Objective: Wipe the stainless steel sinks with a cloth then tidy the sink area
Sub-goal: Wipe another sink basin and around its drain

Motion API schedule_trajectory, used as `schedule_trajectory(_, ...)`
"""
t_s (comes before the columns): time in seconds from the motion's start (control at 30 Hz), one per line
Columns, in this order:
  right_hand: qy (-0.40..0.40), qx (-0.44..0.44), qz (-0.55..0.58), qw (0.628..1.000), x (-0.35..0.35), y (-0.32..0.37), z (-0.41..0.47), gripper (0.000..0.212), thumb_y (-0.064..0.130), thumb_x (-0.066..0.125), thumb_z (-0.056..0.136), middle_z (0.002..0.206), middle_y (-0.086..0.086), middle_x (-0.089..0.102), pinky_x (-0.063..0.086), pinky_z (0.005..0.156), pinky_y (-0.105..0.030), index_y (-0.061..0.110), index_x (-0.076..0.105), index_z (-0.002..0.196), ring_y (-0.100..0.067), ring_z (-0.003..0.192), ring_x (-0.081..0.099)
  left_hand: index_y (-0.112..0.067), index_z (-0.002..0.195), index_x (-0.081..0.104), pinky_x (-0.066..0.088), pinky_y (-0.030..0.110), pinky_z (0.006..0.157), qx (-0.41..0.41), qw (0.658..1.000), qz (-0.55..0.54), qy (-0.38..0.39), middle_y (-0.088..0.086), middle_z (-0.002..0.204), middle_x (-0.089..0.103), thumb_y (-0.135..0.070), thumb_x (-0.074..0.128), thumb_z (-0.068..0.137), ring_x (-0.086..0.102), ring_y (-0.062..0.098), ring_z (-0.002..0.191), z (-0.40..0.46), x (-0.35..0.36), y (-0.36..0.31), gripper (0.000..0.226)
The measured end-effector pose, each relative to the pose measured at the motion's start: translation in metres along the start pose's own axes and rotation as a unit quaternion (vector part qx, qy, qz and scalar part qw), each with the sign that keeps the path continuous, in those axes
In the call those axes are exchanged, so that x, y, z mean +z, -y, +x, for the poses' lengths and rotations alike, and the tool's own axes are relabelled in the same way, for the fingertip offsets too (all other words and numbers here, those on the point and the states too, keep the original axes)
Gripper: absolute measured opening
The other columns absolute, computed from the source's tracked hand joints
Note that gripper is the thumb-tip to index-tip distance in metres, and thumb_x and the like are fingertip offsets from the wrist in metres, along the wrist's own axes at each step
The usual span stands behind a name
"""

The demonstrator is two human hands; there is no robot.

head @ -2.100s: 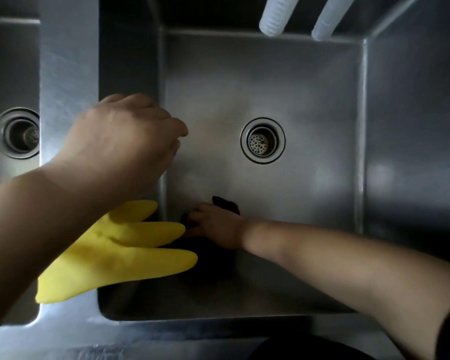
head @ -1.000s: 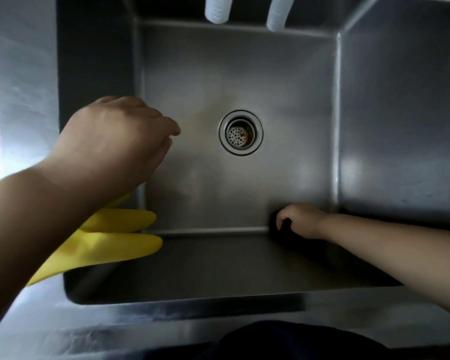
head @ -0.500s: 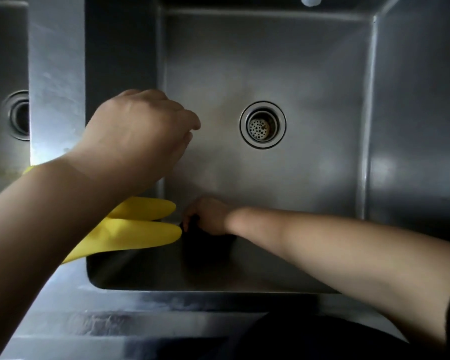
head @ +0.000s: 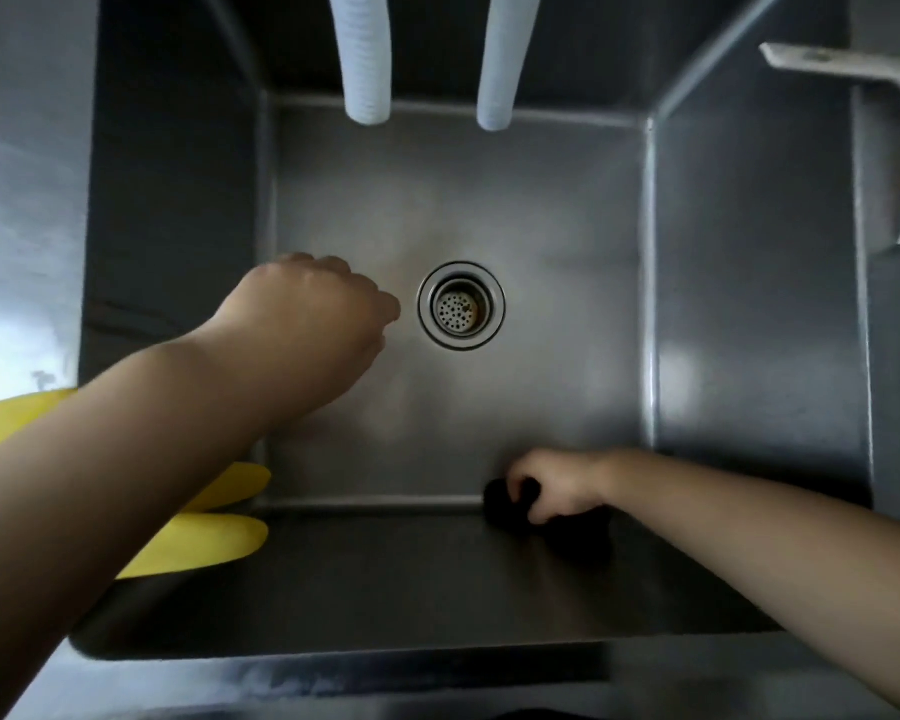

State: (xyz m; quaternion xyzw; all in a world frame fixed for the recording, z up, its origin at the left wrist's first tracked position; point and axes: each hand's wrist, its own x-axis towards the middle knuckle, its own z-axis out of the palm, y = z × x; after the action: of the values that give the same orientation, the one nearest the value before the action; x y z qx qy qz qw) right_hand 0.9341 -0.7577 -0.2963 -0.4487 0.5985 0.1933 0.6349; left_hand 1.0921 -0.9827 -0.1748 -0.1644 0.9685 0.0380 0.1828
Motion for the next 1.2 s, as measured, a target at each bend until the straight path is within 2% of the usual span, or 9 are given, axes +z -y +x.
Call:
schedule_trajectory(0.13,-0.051,0.053,-0.08,0.994,-0.024,-0.029,-0.018,0.027,0.011,0.069,0.073,0.102,-0.002,0.065,0.036,0.051,-0.018,0.024,0.065,0.096,-0.014,0.074,0.053,-0.025,0.127,0.048,0.045,0.034,0.082,0.035,0.995,0.039,0.089,-0.002,0.116,0.058,-0.038,0.038,0.096,0.055,0.021,0.104,0.028,0.012,-0.006,0.035)
schedule_trajectory(0.27,-0.216,0.036,0.024,0.976,-0.069,-0.025,-0.017,0.028,0.021,0.068,0.072,0.094,0.004,0.061,0.036,0.058,-0.021,0.03,0.061,0.097,-0.013,0.079,0.054,-0.021,0.127,0.047,0.042,0.036,0.084,0.053,0.98,0.049,0.184,0.003,0.122,0.052,-0.032,0.043,0.095,0.051,0.024,0.109,0.056,0.038,-0.013,0.033)
schedule_trajectory(0.43,-0.48,0.016,0.059,0.875,-0.114,0.007,0.004,0.033,0.034,0.071,0.073,0.083,0.006,0.05,0.038,0.066,-0.028,0.028,0.053,0.1,-0.023,0.089,0.053,-0.021,0.144,0.028,0.036,0.039,0.098,0.035,0.97,0.01,0.239,0.007,0.153,0.022,-0.025,0.05,0.091,0.035,0.026,0.131,0.079,0.076,-0.025,0.057)
schedule_trajectory(0.5,-0.533,-0.028,0.056,0.844,-0.123,0.02,0.019,0.036,0.033,0.071,0.076,0.098,0.001,0.055,0.042,0.074,-0.032,0.021,0.057,0.107,-0.023,0.1,0.05,-0.023,0.149,0.014,0.033,0.041,0.103,0.03,0.972,0.005,0.233,0.009,0.158,0.006,-0.028,0.05,0.092,0.025,0.027,0.137,0.085,0.086,-0.03,0.067)
schedule_trajectory(0.6,-0.503,-0.07,-0.04,0.861,-0.123,0.029,0.045,0.044,0.028,0.064,0.084,0.131,-0.008,0.047,0.041,0.095,-0.038,0.018,0.055,0.126,-0.027,0.12,0.04,-0.024,0.15,0.004,0.029,0.044,0.108,0.013,0.973,0.015,0.23,0.011,0.158,-0.002,-0.033,0.046,0.095,0.015,0.028,0.141,0.089,0.1,-0.037,0.07)
schedule_trajectory(0.7,-0.434,-0.055,-0.206,0.875,-0.114,0.025,0.065,0.055,0.022,0.055,0.089,0.144,-0.007,0.035,0.031,0.1,-0.038,0.02,0.038,0.142,-0.029,0.127,0.032,-0.023,0.151,0.0,0.027,0.045,0.109,0.0,0.972,0.034,0.234,0.012,0.158,-0.005,-0.035,0.041,0.097,0.01,0.027,0.143,0.09,0.109,-0.039,0.069)
schedule_trajectory(0.83,-0.379,-0.03,-0.296,0.876,-0.113,0.02,0.076,0.066,0.025,0.055,0.085,0.143,0.004,0.035,0.027,0.094,-0.036,0.02,0.028,0.145,-0.023,0.124,0.03,-0.023,0.151,0.001,0.033,0.044,0.104,-0.008,0.977,0.031,0.213,0.01,0.159,-0.004,-0.034,0.04,0.098,0.015,0.027,0.14,0.091,0.112,-0.04,0.066)
schedule_trajectory(1.03,-0.288,0.032,-0.363,0.886,-0.122,0.034,0.087,0.05,0.039,0.033,0.092,0.136,0.006,0.041,0.021,0.098,-0.038,0.022,0.036,0.139,-0.019,0.126,0.023,-0.025,0.151,0.0,0.038,0.04,0.094,-0.011,0.972,0.039,0.23,0.006,0.159,-0.01,-0.036,0.041,0.097,0.017,0.026,0.137,0.099,0.108,-0.045,0.069)
schedule_trajectory(1.2,-0.246,0.048,-0.418,0.873,-0.13,0.045,0.087,0.046,0.036,0.041,0.092,0.139,0.004,0.04,0.023,0.102,-0.04,0.024,0.042,0.136,-0.024,0.13,0.02,-0.02,0.151,-0.003,0.037,0.037,0.093,0.008,0.971,0.072,0.229,0.006,0.158,-0.013,-0.032,0.037,0.097,0.019,0.025,0.135,0.098,0.11,-0.044,0.068)
